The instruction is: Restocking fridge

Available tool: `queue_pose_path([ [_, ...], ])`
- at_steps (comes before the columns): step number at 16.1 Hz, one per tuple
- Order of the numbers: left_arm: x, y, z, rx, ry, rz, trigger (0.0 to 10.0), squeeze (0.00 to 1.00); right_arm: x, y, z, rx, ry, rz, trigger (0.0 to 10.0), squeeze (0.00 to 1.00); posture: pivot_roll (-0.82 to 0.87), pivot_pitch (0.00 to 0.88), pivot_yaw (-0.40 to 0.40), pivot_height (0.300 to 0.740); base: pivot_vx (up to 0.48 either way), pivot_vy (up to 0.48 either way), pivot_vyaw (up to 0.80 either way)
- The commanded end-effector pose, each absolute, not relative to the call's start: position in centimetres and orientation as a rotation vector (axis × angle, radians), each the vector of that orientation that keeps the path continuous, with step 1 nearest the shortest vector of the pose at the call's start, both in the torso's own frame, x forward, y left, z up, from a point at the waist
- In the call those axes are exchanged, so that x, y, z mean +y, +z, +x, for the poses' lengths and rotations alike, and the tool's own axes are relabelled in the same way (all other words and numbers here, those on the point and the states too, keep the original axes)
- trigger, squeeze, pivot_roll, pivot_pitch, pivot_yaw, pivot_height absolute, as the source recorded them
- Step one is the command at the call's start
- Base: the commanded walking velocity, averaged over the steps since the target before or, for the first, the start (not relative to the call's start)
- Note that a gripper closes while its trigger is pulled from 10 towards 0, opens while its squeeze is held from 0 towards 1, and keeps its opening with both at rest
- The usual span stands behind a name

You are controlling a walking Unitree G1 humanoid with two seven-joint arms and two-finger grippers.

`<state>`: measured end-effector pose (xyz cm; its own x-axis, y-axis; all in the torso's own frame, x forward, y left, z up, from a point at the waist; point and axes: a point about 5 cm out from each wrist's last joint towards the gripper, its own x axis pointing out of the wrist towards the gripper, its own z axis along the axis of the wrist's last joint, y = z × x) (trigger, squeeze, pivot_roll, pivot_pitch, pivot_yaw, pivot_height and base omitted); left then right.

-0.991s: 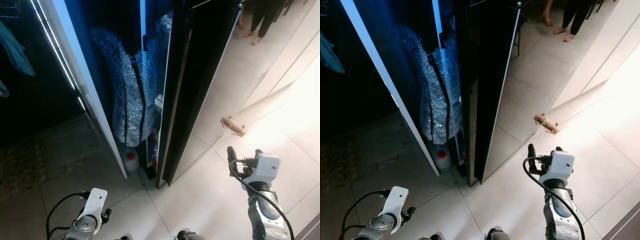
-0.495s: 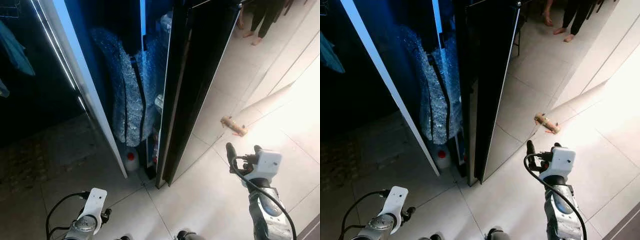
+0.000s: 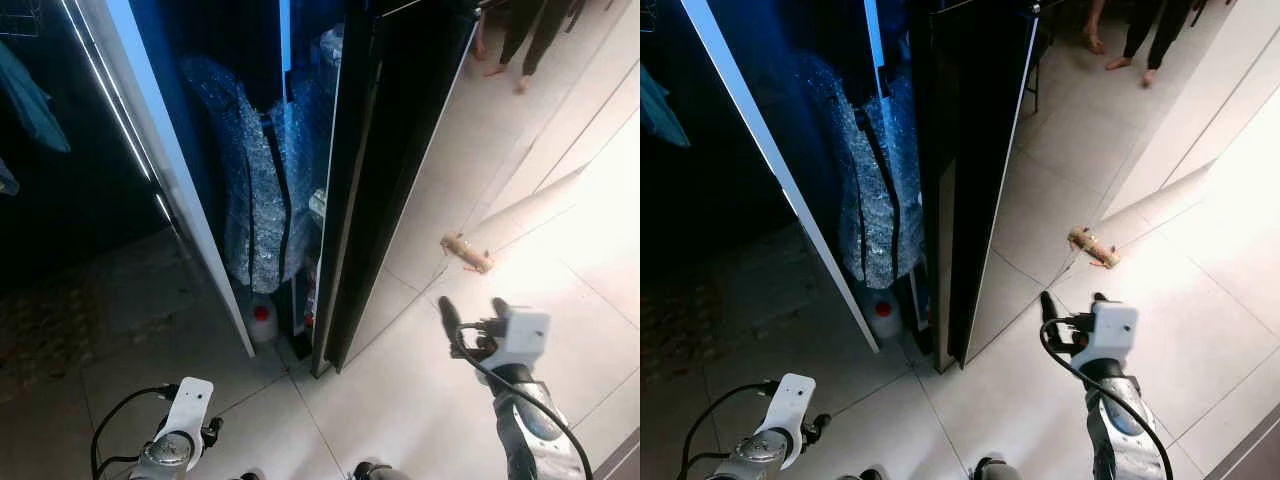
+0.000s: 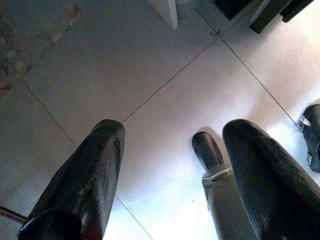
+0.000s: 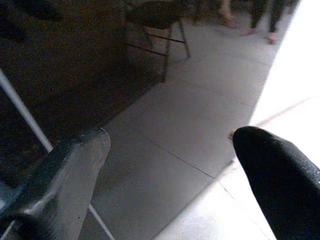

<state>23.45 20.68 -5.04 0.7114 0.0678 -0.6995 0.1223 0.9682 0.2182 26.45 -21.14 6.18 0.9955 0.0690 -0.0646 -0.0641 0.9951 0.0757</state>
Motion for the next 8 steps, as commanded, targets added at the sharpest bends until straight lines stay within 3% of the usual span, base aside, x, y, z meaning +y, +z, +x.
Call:
queue_pose_path([
  [1, 20.8, -5.3, 23.0, 0.798, -0.027, 0.262, 10.0, 0.00, -21.0, 6.5, 26.5, 0.070, 0.106, 0.066, 10.0, 0.00, -0.19, 0.160, -0.026, 0.740, 0.000, 0.000, 0.00],
  [8, 20.9, -5.2, 23.1, 0.789, -0.024, 0.262, 10.0, 0.00, -20.7, 6.5, 27.7, 0.110, 0.159, 0.025, 10.0, 0.00, -0.19, 0.133, -0.013, 0.740, 0.000, 0.000, 0.00],
])
